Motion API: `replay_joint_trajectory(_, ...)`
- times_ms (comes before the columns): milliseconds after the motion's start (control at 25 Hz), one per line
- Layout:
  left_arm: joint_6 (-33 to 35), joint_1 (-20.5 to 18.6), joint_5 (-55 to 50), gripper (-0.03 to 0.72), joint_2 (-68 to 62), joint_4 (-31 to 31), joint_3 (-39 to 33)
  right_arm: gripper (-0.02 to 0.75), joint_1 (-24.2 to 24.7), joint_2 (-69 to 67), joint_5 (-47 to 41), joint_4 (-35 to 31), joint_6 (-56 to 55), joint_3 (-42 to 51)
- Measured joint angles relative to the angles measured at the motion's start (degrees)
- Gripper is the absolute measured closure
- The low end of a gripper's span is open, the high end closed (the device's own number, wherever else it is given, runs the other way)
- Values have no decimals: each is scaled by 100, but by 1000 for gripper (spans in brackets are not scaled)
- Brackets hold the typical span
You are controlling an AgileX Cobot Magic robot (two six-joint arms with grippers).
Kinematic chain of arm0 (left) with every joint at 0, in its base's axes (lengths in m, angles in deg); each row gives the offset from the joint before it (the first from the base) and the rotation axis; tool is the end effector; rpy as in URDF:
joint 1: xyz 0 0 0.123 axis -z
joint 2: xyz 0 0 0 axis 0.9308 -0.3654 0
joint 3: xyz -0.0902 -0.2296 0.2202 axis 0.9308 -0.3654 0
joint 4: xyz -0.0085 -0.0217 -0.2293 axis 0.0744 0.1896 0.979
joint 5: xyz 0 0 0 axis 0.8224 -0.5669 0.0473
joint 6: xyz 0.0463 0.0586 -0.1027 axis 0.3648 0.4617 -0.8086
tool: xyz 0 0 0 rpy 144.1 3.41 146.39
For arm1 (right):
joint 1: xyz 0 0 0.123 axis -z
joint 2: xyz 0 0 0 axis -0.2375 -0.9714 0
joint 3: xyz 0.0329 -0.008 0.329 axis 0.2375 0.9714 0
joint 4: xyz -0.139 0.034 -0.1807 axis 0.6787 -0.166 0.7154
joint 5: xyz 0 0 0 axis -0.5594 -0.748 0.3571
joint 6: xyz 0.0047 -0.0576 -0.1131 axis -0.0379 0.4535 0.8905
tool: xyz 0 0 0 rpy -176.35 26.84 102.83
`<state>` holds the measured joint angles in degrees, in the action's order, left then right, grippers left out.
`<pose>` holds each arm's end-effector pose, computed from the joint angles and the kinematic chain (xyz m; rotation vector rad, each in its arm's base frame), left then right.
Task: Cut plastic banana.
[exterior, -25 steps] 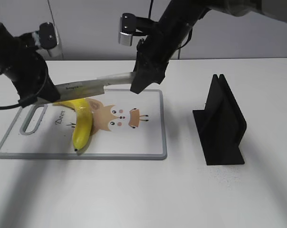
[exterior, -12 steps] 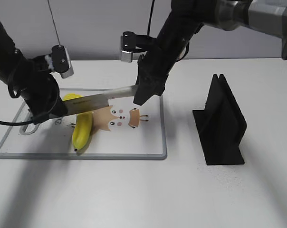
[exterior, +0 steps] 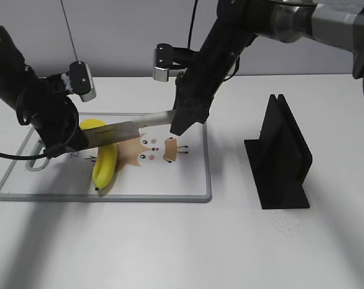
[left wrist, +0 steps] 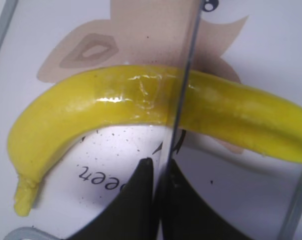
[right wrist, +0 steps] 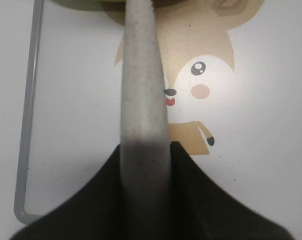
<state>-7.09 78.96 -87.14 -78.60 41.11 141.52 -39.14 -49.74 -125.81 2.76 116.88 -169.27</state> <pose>0.3784 -0.1077 0.1660 1.6384 2.2386 -0.2327 0.4456 0.2729 0.1616 -1.9578 1.9989 0.5387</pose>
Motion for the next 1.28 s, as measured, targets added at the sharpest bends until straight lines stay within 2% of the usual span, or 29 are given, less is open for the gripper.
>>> replay_joint_trajectory(1280,21,-11,-93,668,-147,99,57,531,76,-271,-160,-152,-35,-76)
